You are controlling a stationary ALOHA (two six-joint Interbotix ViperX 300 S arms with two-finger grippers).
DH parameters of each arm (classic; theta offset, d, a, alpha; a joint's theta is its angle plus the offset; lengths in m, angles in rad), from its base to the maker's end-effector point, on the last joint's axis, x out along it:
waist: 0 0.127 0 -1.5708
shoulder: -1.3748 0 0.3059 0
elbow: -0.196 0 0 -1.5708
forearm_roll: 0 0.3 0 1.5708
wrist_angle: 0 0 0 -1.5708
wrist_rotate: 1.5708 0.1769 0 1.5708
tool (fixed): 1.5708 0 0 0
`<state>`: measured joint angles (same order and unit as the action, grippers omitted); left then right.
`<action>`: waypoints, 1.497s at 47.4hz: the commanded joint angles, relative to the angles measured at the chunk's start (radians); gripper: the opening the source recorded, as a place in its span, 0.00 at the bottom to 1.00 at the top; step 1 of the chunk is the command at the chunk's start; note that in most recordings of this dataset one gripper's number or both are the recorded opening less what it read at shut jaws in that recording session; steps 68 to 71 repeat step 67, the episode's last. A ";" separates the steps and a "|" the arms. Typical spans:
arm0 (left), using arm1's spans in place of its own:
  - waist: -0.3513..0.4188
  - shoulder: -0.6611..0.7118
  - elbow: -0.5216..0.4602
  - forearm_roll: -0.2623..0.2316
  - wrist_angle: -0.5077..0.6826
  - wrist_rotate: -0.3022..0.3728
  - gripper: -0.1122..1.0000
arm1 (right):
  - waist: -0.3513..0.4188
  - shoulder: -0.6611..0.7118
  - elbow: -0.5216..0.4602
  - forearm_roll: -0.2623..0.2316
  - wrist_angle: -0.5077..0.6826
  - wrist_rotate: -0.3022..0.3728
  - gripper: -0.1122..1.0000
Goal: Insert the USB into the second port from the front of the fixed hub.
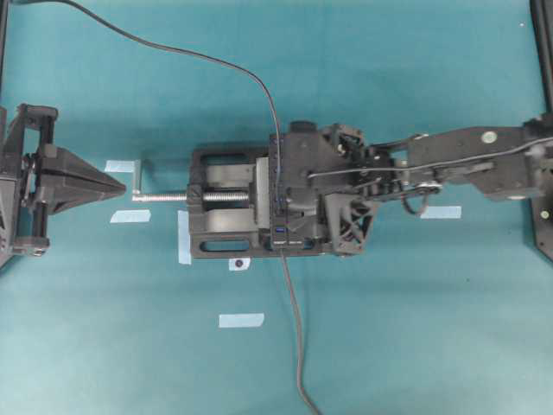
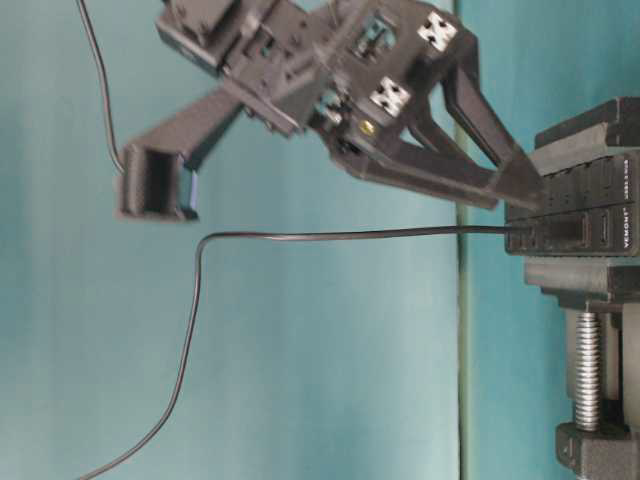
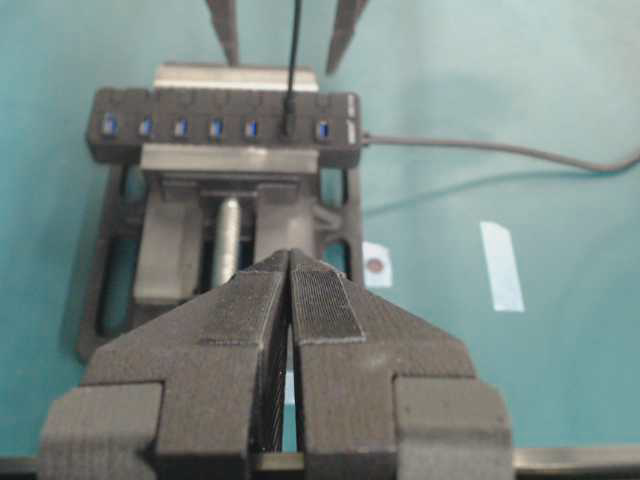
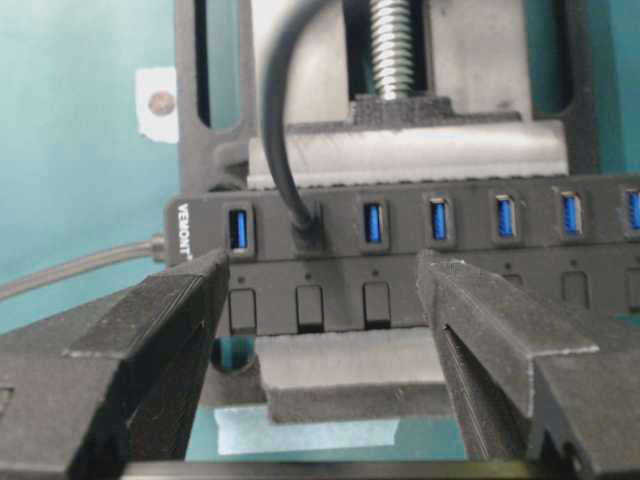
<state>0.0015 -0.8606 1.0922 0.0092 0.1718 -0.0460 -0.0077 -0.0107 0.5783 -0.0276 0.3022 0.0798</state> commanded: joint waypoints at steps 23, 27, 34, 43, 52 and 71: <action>-0.002 0.003 -0.018 0.000 -0.009 -0.002 0.10 | -0.002 -0.103 0.064 0.003 -0.109 0.018 0.83; -0.002 0.003 -0.018 0.000 -0.009 -0.002 0.10 | -0.002 -0.103 0.066 0.003 -0.109 0.017 0.83; -0.002 0.005 -0.017 0.000 -0.009 -0.003 0.10 | -0.002 -0.103 0.069 0.003 -0.110 0.018 0.83; 0.000 0.005 -0.018 0.002 -0.009 -0.002 0.10 | 0.000 -0.103 0.069 0.003 -0.109 0.018 0.83; -0.002 0.003 -0.017 0.000 -0.009 -0.003 0.10 | -0.002 -0.103 0.069 0.003 -0.110 0.018 0.83; -0.002 0.003 -0.015 0.000 -0.009 -0.003 0.10 | -0.002 -0.100 0.069 0.003 -0.110 0.018 0.83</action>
